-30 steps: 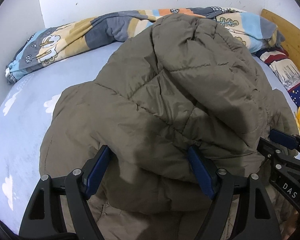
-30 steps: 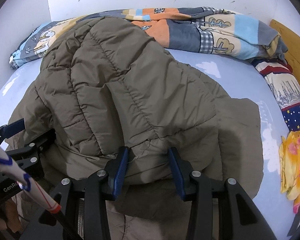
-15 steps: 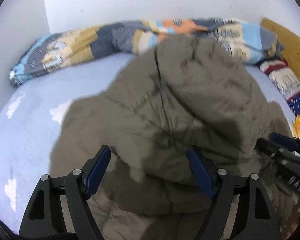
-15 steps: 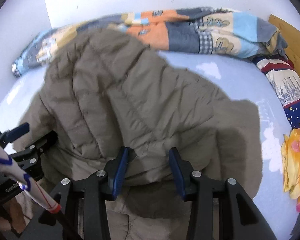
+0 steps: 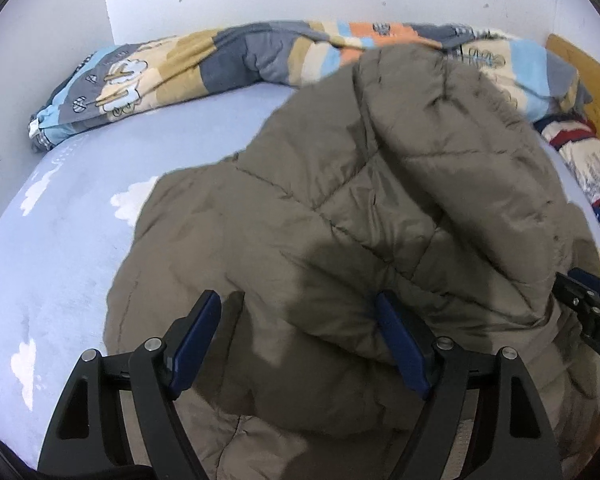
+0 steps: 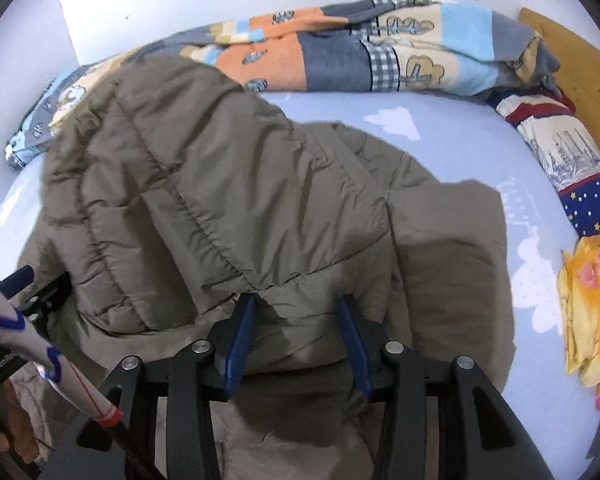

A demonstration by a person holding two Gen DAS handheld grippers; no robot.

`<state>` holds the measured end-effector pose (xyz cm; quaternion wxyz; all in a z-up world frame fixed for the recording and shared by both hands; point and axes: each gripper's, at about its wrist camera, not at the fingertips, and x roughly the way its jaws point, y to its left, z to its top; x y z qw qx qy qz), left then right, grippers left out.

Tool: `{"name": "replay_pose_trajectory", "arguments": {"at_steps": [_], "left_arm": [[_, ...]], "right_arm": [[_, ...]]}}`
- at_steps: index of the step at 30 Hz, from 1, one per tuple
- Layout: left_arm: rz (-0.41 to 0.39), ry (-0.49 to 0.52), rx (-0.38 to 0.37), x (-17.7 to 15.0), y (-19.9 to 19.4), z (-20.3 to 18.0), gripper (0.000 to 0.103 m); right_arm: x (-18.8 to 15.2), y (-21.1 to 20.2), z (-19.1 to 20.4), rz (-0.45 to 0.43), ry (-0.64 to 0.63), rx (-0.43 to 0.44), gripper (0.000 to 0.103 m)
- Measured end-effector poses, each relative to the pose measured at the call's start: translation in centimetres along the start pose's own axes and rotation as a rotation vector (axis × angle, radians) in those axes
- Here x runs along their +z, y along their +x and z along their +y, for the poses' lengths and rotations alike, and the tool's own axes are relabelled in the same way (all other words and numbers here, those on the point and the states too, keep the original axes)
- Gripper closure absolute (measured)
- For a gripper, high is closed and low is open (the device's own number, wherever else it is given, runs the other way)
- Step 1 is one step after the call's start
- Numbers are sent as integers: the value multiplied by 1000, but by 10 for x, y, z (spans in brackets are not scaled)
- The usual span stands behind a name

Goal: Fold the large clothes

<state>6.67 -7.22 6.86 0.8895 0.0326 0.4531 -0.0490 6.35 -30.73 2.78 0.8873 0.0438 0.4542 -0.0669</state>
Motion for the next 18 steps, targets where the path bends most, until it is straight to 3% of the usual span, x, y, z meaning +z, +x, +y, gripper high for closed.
{"name": "replay_pose_trajectory", "arguments": {"at_steps": [5,7,11,14,18], "left_arm": [[-89,7,-28,5,-21,-8,23],[-81,19,-33,5,-20,-12,23],[-23,20,-17,0,-2,-13,23],[36,22,-12,-4,11,-11,23],[16,16,-17,-2,1,-9,23]], "right_arm": [[-1,-22,12,-70,-3,61,56],[-1,-27,18,-106,-14,83,56],[-6,-13,25,-73,-28,91,56],[-12,10,26,17,-28,93,56],[-13,7,26,17,-38,93,56]]}}
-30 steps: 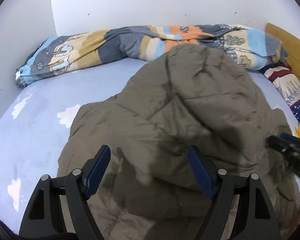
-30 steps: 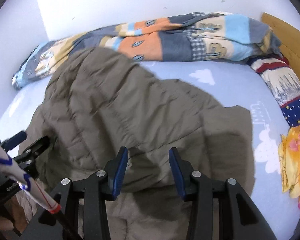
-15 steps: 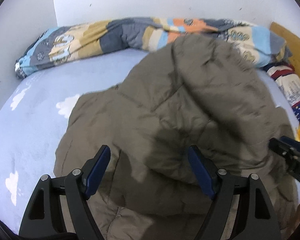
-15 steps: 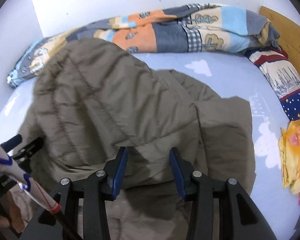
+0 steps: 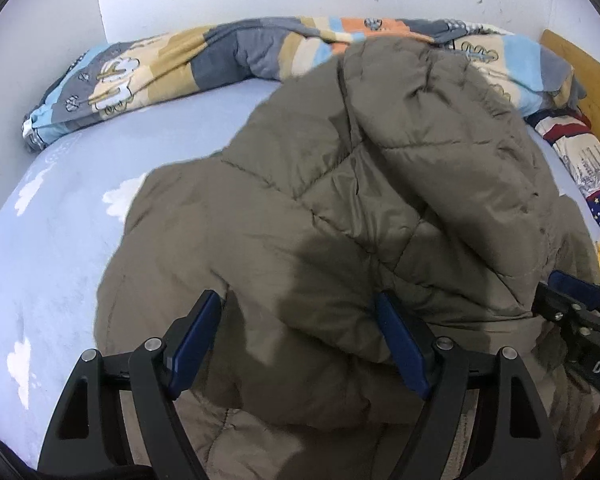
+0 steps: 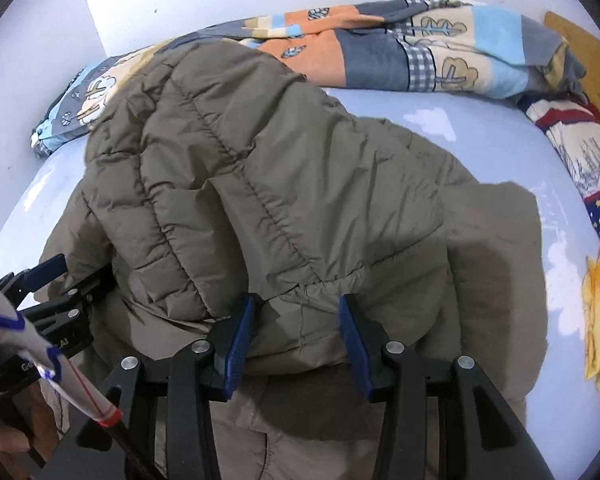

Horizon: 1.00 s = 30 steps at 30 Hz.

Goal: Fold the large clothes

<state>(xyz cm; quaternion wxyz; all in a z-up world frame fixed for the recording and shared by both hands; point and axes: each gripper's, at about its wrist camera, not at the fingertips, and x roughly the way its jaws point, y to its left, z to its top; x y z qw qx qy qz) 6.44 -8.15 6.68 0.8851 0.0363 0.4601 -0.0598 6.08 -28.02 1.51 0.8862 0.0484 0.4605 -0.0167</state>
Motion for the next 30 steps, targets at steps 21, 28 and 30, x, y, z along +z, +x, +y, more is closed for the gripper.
{"name": "replay_pose_trajectory", "arguments": {"at_steps": [21,28,30], "left_arm": [[90,-4,-2,-95,-66,53,23],[209,14,40,-149,-55,51,23],[177,-4,19,-154,-75,54,23]], "right_arm": [[-99,-59,-72,126,111,-104,47],[-161,-66,-71,203,160,-114,47],[-168,-78,-71,188,174,-99,47]]}}
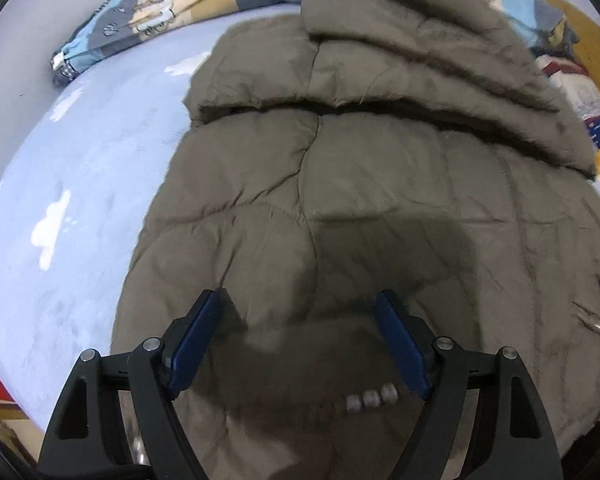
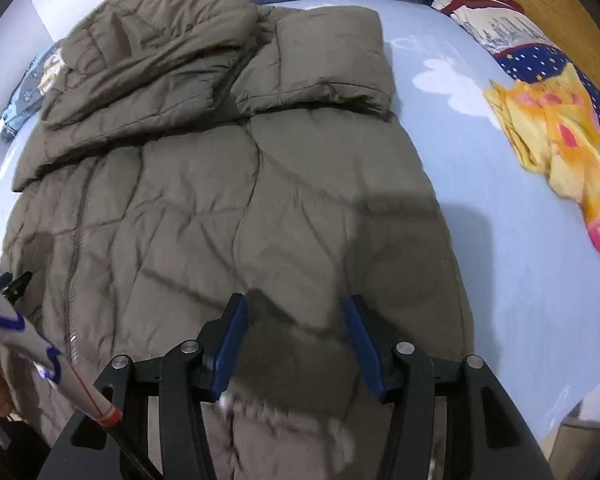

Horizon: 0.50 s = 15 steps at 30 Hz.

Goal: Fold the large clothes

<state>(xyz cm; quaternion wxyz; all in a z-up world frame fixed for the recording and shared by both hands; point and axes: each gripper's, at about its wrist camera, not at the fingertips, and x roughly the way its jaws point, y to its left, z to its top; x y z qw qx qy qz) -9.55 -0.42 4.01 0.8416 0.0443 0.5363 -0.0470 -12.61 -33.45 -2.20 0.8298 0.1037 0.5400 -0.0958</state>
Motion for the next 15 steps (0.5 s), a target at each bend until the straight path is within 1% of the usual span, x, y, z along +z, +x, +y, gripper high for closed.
{"name": "replay_pose_trajectory", "arguments": {"at_steps": [2,4,6,7,9,11,13,15], "left_arm": [[-38,-19,-23,-12,-23,6,23],[-75,-25,-1,-28,-44,15,23],[-114,-49,16,-48,-64,30,23],[-117,-63,21,-54,-70,38,23],[-135,-118,48,-74,-82,61,23],[-108,-171,71,-92,-83,86,23],[-61,-204,77,-109,-74,103,23],[4,-242,72,-119,-60,115,23]], "right_arm": [[-14,-23,-7,-43,26,49,47],[-30,-39,-13,-67,47,71,44],[-47,-52,-22,-85,62,48,43],[-54,-58,-25,-93,72,34,43],[-68,-66,-35,-102,105,41,43],[-80,-71,-49,-99,144,56,43],[-98,-69,-62,-76,191,49,43],[-109,-62,-67,-36,205,47,43]]}}
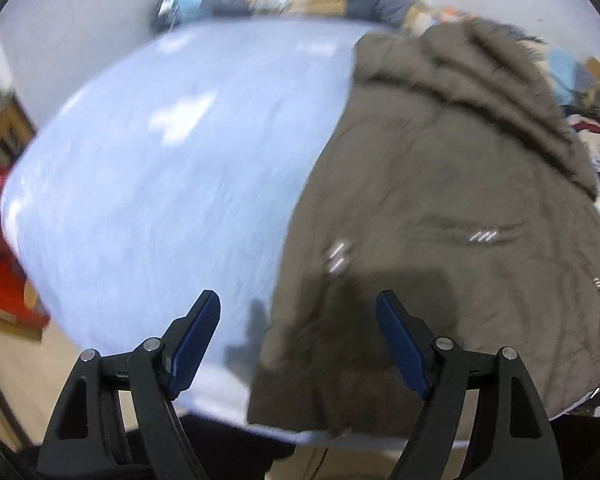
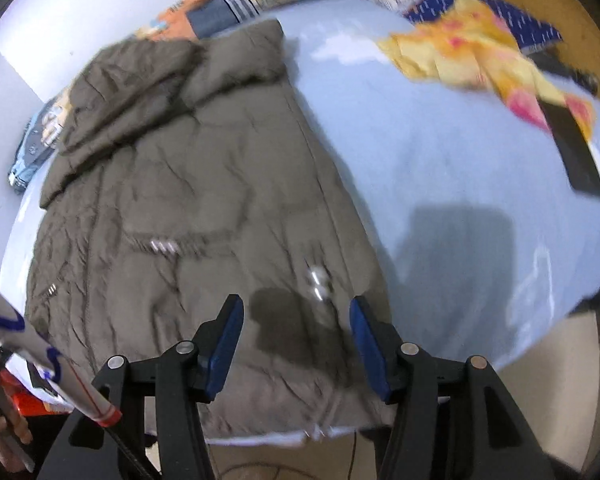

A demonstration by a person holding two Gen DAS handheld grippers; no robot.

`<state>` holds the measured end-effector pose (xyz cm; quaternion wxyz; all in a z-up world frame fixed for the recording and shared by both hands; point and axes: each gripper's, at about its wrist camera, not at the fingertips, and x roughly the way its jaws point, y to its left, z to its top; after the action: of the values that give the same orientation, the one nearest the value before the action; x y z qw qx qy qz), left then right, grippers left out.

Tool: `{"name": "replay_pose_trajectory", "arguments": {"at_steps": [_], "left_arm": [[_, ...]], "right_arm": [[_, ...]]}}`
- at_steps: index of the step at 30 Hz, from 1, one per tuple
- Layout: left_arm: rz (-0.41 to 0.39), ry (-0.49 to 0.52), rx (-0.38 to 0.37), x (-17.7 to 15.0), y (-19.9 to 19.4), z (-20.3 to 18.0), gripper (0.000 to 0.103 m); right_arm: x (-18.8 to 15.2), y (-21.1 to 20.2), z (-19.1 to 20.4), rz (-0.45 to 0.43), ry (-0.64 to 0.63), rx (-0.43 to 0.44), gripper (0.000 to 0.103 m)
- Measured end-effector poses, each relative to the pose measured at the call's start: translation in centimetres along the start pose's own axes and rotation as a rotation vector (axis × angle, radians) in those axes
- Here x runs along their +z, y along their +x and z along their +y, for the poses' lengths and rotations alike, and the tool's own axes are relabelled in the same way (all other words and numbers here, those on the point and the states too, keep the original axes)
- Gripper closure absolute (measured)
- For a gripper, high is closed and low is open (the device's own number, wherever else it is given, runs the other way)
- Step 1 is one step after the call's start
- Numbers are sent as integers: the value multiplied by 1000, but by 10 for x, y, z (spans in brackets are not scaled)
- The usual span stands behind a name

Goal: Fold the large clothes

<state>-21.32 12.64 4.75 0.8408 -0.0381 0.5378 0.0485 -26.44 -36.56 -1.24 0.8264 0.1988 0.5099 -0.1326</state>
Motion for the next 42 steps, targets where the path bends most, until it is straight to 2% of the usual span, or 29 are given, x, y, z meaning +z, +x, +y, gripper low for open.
{"name": "replay_pose_trajectory", "arguments": {"at_steps": [2,4,6,10,11,16,21,23,25,34,42], "left_arm": [[86,-36,-40,-5,19,7,23],[116,-65,-59,-5,27,13,23],[108,-68,-66,-4,21,15,23],[-3,-115,-90,-3,-12,33,24],[-14,-126,-100,-6,-16,38,24],[58,-181,-169,-19,-3,58,24],[111,-243,-226,-29,15,50,24],[132,-267,-270,-32,21,50,26],[142,-269,-276,-35,22,45,29],[126,-204,-265,-50,17,18,29],[122,-228,-243,-46,28,13,28]], "right_arm": [[-5,4,1,23,2,-6,43],[-7,9,5,43,-6,0,42],[-7,9,7,43,-9,-4,41],[-5,-9,-6,-13,38,28,40],[-6,-13,-13,-23,52,19,36],[-18,-11,-52,-1,153,24,36],[-25,-3,-70,40,217,90,35],[-28,1,-74,57,228,118,35],[-31,4,-77,70,243,136,35],[-34,17,-76,118,274,189,35],[-33,30,-70,140,286,201,32]]}}
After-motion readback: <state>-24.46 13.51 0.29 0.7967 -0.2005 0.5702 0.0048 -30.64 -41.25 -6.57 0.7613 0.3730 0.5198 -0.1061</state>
